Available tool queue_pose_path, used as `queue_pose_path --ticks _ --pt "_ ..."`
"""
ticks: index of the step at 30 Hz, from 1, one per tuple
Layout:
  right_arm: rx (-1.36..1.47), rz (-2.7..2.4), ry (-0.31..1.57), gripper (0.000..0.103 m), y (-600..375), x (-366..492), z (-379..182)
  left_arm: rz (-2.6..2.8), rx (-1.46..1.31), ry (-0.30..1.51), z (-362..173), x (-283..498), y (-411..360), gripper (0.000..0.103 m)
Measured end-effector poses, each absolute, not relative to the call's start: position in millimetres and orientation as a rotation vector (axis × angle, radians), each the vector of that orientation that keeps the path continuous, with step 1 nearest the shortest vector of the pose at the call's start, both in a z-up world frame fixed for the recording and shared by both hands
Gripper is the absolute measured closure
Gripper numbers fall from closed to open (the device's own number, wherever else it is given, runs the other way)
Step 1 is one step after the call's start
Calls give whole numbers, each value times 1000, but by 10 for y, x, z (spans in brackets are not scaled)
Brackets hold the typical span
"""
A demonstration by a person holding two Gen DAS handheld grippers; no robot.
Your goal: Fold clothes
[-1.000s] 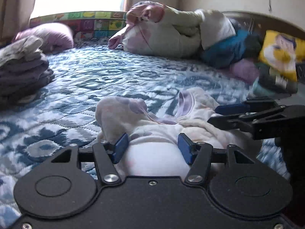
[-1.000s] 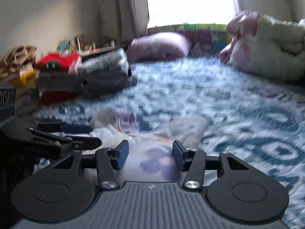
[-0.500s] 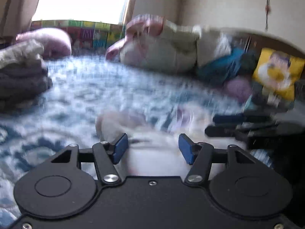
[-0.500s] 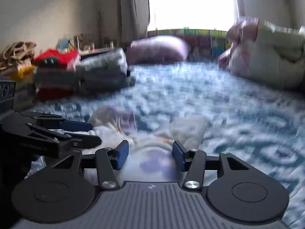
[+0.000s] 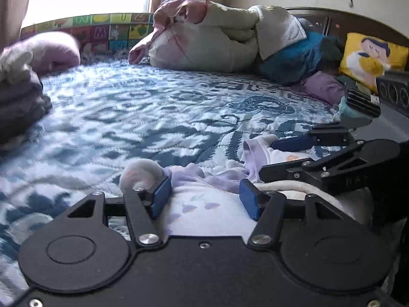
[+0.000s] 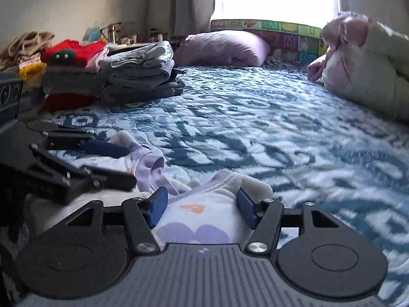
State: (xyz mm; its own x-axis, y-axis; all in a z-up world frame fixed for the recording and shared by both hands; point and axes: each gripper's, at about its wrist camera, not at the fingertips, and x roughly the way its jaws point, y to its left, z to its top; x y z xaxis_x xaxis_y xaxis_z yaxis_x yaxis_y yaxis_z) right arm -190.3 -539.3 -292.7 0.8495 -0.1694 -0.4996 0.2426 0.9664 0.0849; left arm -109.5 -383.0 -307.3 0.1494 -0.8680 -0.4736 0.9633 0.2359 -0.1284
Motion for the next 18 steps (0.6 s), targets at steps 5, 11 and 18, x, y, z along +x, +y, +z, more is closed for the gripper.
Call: queue_pose_path --ticks 5,11,18 --pt "161 -199 539 41 -5425 -1839 -2940 -1344 218 521 -3078 -1070 -3836 44" --pt "187 -241 522 42 -5390 -1984 -2607 -1308 10 535 -2783 -1048 -3536 38" --pt "646 -363 404 32 -5685 -2587 -2594 -1141 -309 713 -2573 -922 -3114 35"
